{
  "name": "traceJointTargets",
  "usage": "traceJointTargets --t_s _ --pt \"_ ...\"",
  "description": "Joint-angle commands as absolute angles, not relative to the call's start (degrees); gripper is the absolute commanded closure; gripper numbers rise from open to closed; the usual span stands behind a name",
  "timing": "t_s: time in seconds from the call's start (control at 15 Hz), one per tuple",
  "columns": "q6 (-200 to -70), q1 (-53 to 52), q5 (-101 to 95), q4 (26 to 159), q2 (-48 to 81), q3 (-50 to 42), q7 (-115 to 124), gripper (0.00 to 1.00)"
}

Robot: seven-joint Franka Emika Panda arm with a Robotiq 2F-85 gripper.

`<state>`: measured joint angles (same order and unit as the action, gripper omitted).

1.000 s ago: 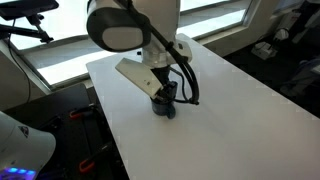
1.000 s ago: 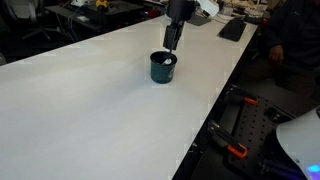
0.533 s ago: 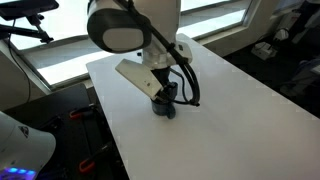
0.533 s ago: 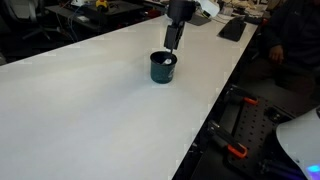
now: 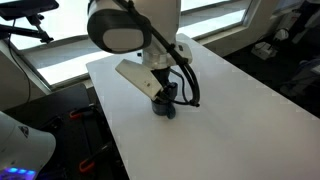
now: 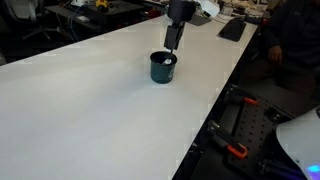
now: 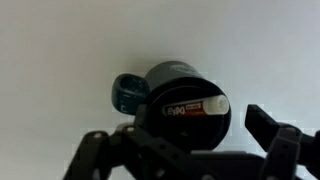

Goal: Remove the marker from the cup

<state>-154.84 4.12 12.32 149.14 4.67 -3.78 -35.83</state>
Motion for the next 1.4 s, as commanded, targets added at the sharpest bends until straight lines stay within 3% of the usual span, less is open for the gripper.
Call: traceJointTargets --t_s 0.0,1.0,1.07,1.33 --pt "-154.7 5.0 12.0 149.1 4.6 -2.9 -35.6 0.0" --pt "-159.6 5.0 12.6 148.1 9.5 2.0 -36.0 0.0" --pt "-159.9 5.1 12.4 147.9 9.9 2.1 -35.7 0.18" --pt "-159.8 6.1 12.9 146.9 11.3 2.3 -34.8 0.49"
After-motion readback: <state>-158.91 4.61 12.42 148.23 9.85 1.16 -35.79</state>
